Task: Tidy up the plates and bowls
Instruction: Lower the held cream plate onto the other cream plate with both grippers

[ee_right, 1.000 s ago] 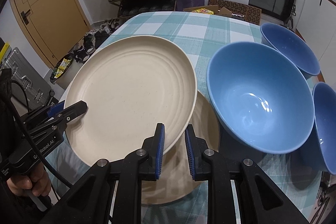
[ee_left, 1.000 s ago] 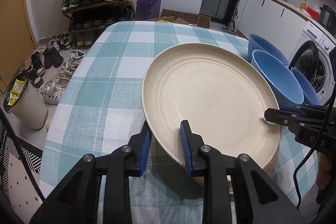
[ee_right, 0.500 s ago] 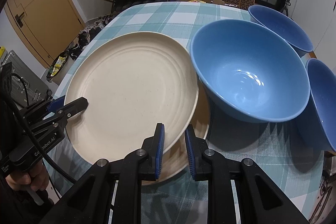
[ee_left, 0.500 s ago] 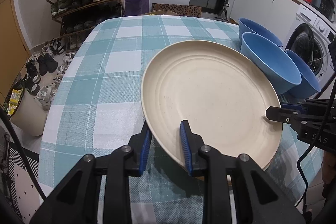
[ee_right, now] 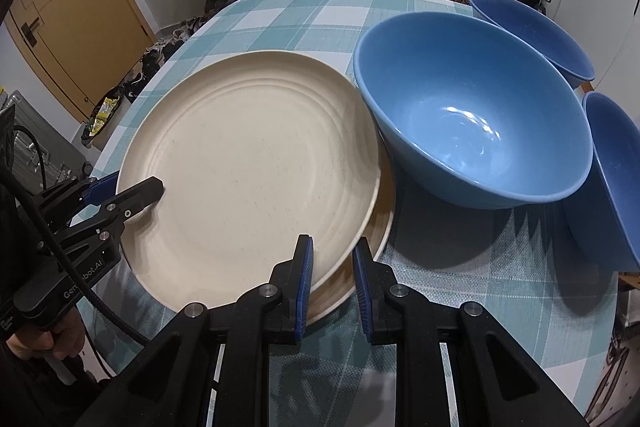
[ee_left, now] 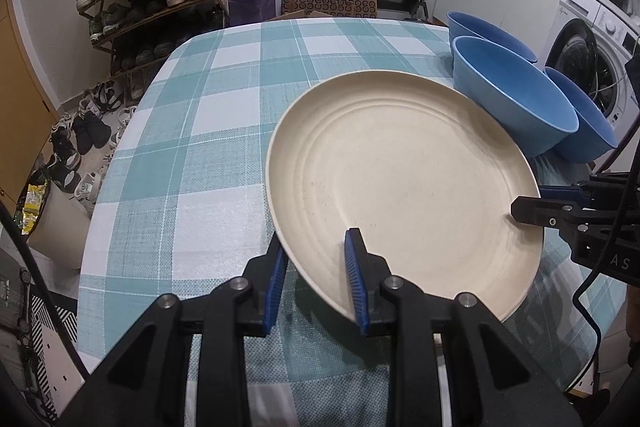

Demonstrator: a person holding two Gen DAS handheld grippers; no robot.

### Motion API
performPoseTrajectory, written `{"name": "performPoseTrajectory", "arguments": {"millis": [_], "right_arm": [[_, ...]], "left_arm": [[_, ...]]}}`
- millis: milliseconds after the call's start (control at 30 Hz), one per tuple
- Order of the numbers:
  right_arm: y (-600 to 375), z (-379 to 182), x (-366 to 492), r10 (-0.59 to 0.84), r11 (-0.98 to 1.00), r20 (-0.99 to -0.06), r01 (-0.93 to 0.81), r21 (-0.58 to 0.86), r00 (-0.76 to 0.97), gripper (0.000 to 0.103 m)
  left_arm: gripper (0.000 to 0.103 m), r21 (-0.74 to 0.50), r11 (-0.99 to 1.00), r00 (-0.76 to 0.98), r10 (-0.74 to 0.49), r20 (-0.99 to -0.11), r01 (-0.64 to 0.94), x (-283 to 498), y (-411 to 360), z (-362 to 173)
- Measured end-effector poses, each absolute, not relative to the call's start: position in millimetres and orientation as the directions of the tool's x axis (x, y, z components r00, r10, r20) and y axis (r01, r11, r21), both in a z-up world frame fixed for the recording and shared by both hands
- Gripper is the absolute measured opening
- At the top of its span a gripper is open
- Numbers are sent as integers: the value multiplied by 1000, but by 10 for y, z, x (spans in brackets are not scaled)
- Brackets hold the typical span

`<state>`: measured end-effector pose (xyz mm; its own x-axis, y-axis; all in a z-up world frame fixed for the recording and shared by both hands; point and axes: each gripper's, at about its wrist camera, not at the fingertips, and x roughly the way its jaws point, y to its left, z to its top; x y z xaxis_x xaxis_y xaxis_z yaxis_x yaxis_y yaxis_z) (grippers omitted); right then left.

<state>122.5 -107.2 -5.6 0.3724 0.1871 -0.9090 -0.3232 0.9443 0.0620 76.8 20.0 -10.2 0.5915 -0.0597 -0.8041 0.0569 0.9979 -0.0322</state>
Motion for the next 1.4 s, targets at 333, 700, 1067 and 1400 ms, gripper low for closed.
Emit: {"name": "performPoseTrajectory", "arguments": {"millis": [333, 700, 1067, 1400], "right_arm": [[-966, -48, 1176, 128, 938, -914, -347, -14, 385, 21], [-956, -30, 1134, 104, 933, -915, -358, -47, 390, 21], [-926, -36, 1080, 54, 922, -917, -371, -106, 394, 24], [-949, -97, 1102, 17, 913, -925, -383, -141, 380, 31]], "left_arm": [[28, 1, 998, 589, -38, -807, 67, 753, 156, -120], [33, 44, 995, 590, -20, -807, 94, 723, 108, -116], [38, 69, 992, 590, -5, -807, 103, 717, 61, -122], [46, 68, 992, 574, -6, -819, 107, 747, 71, -187]]}}
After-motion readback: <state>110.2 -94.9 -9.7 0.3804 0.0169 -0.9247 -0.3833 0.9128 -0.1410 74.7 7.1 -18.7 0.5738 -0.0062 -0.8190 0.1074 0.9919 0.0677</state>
